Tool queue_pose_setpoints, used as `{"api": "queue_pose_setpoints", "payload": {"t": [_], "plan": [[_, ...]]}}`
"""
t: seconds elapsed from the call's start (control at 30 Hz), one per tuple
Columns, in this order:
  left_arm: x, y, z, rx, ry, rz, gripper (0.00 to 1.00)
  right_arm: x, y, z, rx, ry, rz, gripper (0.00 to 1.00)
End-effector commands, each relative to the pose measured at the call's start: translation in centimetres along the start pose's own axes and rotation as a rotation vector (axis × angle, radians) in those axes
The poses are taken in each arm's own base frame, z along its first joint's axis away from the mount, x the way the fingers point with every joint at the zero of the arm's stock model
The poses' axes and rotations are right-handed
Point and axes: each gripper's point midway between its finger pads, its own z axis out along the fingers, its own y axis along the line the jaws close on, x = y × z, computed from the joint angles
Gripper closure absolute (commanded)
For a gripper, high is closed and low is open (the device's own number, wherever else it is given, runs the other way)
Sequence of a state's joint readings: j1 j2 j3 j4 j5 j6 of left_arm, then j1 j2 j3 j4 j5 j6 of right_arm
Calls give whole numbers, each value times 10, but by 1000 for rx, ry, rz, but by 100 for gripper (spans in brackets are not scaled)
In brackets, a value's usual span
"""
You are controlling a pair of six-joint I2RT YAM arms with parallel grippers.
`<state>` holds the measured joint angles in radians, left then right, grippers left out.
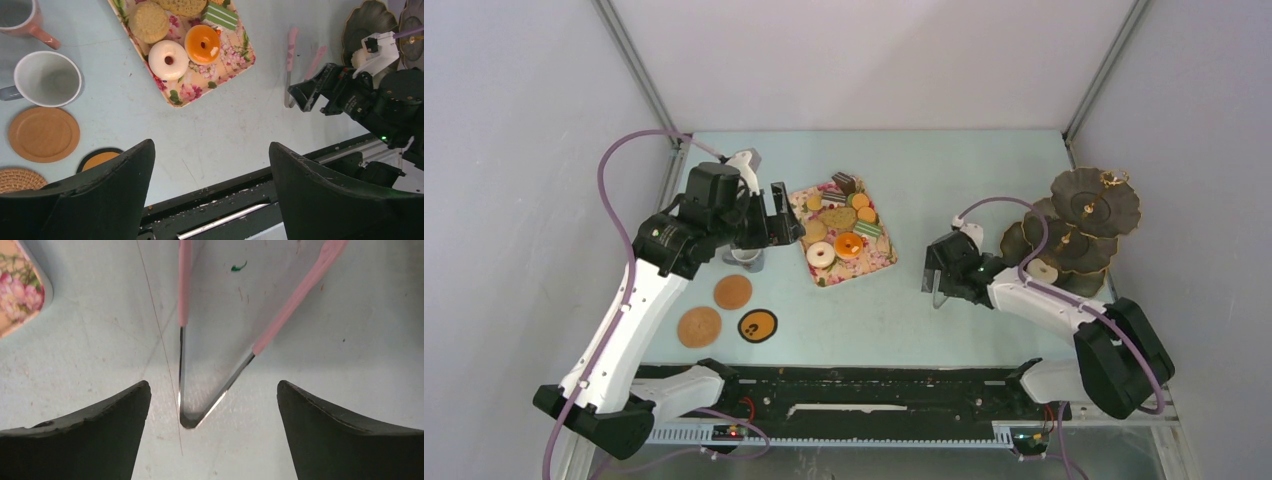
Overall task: Serve the afternoon tea
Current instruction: Pick up the clamp from the center of the board.
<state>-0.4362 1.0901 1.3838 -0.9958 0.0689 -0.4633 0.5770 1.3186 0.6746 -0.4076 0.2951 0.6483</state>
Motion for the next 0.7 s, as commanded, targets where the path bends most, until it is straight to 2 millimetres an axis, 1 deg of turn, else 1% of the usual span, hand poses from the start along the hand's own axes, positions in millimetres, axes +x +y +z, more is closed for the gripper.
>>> {"api": "queue_pose_setpoints", "payload": {"t": [0.0,0.13,0.23,0.3,0.37,0.4,0.57,0.67], "plan": [[4,-8,-3,42,3,-50,10,-34,5,8,93,-202,35,0],[4,-7,-4,52,-51,-107,10,-33,3,19,151,-280,73,0],[-4,-14,-6,104,-128,-134,11,-23,2,28,164,-311,81,0],[-9,-17,-12,138,-183,-134,11,-17,3,30,178,-343,65,0],[-10,-19,-18,160,-218,-128,11,-10,-2,35,208,-355,67,1],[-9,-18,-19,162,-222,-122,11,-6,-5,38,219,-354,67,1],[-3,-14,-26,157,-227,-106,11,6,-5,50,241,-366,74,6],[-1,-15,-32,170,-235,-114,11,15,-6,52,258,-367,107,10]]}}
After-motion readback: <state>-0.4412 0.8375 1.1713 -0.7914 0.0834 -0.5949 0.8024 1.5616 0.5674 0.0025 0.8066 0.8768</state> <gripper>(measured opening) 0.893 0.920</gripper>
